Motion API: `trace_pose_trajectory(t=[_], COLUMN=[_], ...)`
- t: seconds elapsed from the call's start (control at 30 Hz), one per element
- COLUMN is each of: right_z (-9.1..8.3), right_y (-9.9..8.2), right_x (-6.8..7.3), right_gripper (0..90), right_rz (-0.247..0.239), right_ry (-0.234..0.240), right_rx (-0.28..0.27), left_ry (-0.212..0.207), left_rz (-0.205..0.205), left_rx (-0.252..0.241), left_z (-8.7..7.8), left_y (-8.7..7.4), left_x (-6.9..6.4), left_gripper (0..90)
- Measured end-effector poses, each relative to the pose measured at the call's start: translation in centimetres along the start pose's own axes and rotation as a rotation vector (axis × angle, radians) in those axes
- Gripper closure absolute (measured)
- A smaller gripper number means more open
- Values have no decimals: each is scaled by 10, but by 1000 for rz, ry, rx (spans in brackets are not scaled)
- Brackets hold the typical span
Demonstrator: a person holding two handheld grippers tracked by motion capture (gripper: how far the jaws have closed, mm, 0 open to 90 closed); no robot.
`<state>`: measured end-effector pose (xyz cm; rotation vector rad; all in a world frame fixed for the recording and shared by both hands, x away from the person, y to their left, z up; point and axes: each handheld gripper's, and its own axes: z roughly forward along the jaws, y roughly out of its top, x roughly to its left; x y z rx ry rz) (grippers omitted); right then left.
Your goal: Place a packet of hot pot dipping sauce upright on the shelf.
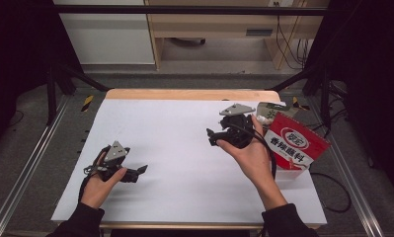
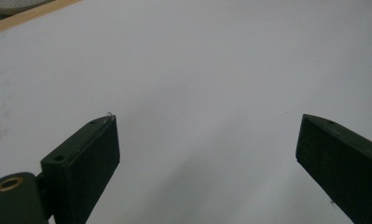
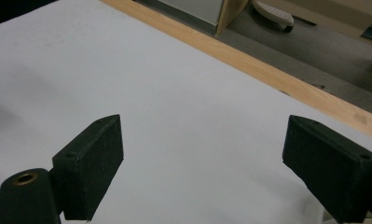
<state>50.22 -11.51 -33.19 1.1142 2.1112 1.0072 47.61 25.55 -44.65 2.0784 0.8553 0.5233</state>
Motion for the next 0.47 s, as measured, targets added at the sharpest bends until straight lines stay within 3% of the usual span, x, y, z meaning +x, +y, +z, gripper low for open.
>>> trace_pose_trajectory(t=[0.47], right_z=[44], right_y=[-43], right_x=[15], right_gripper=[110], right_rz=[18], right_ry=[40], right_rx=[61], left_ry=[1], left_rz=[-13], left_rx=[-4], left_z=[2], left_y=[0], left_x=[2], left_gripper=[61])
